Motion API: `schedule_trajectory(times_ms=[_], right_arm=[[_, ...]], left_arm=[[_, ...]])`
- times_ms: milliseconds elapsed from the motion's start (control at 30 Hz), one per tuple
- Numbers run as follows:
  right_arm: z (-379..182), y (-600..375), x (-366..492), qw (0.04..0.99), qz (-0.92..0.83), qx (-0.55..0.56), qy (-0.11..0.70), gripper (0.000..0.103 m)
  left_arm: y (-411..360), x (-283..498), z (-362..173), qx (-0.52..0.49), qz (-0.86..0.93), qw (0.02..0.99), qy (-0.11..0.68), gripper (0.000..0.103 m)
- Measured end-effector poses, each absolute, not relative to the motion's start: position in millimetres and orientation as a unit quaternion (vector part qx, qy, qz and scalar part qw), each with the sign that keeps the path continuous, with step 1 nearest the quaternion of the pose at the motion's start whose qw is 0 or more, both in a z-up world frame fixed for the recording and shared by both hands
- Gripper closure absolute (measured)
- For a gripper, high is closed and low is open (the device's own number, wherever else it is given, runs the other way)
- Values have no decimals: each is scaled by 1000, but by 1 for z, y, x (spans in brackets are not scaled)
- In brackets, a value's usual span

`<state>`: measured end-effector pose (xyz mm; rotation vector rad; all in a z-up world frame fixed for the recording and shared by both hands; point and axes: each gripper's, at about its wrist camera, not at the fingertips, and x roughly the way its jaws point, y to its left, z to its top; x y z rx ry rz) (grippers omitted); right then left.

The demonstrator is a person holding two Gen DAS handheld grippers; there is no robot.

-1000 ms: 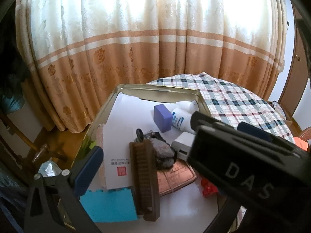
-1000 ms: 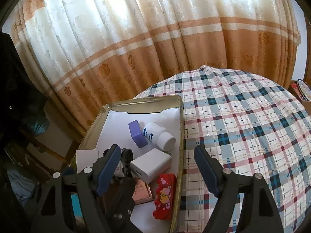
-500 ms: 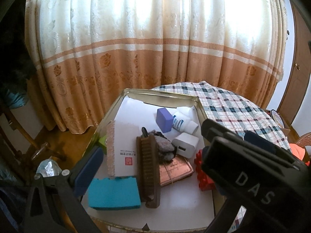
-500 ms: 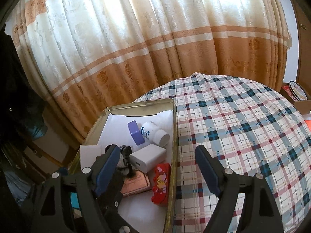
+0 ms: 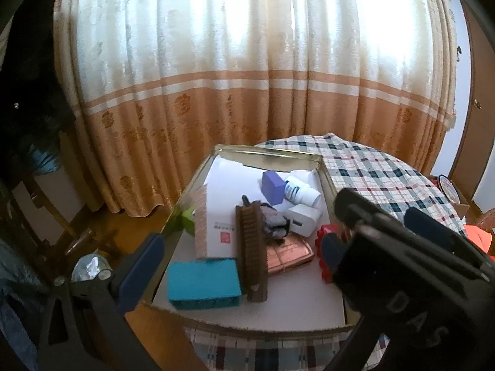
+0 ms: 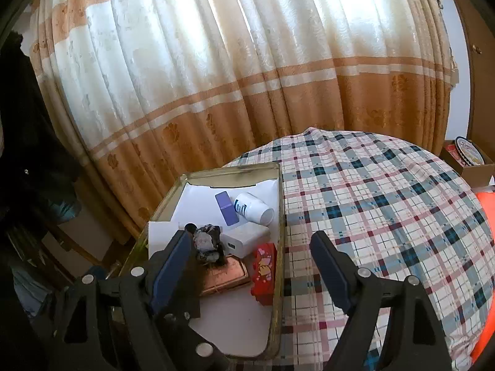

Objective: Organize rigid objects
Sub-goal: 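Withdraw both grippers up and away from the tin box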

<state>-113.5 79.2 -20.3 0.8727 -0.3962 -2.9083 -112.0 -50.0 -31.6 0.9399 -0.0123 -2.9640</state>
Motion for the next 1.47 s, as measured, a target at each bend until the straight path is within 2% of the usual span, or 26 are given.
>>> schedule_trajectory(times_ms=[400,500,1067,1467], right_arm=[[-2,80,-75,8,-967,232,-108,21],[5,78,-70,5,-970,219,-103,13],[9,83,-60,-8,-971,207,-116,13],[6,85,-61,-6,-969,217,-120,13]], left_arm=[[-47,-87,-17,274,-961,30,-31,1],[-47,-82,-12,267,-963,27,-33,1],[-58,-76,-5,253,-967,37,3,1],[-54,-77,-5,265,-964,33,-5,1]])
